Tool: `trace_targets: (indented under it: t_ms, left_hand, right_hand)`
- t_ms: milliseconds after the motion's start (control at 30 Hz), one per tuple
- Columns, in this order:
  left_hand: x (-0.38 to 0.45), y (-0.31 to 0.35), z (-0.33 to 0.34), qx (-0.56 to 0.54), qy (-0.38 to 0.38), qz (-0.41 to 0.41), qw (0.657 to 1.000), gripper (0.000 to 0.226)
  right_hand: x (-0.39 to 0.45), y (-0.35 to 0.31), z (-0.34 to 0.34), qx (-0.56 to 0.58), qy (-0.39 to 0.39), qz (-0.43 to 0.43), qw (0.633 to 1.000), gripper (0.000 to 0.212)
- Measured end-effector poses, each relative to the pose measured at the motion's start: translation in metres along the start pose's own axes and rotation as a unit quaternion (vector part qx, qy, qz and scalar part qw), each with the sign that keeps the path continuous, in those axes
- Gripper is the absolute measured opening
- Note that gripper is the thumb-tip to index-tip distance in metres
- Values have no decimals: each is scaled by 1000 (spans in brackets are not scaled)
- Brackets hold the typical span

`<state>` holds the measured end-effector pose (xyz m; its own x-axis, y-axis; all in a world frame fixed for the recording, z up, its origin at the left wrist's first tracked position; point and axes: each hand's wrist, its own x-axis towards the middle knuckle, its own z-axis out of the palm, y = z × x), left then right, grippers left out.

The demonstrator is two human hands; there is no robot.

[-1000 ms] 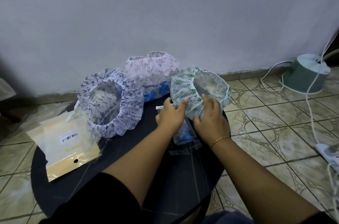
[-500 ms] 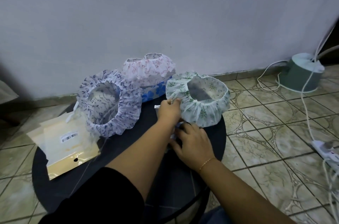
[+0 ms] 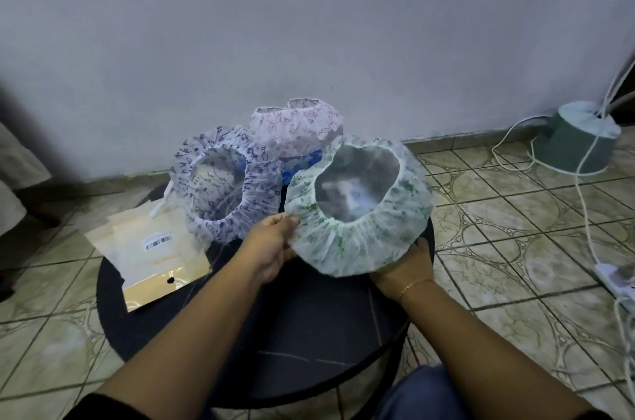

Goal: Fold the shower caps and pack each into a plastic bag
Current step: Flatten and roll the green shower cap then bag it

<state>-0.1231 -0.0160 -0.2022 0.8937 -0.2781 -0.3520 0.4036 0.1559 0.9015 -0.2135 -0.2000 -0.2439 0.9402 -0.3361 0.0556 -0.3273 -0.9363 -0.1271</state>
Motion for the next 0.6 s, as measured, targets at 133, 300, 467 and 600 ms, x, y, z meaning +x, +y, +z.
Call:
trace_targets:
  t_ms: [133, 300, 467, 600]
  left_hand:
    - [-17, -10, -31, 24, -5, -9, 1000, 10]
    - [-33, -18, -55, 41, 11, -7, 999, 10]
    - [-46, -18, -66, 44, 23, -4, 999, 9]
    - [-54, -17, -73, 56, 40, 1, 998, 5]
  right_hand:
    - [2, 15, -11, 146, -12, 123, 982, 67]
    - [13, 16, -21, -3, -2, 35, 999, 71]
    - [26, 21, -22, -21, -49, 36, 998, 84]
    - [19, 20, -23, 25, 27, 30, 999, 71]
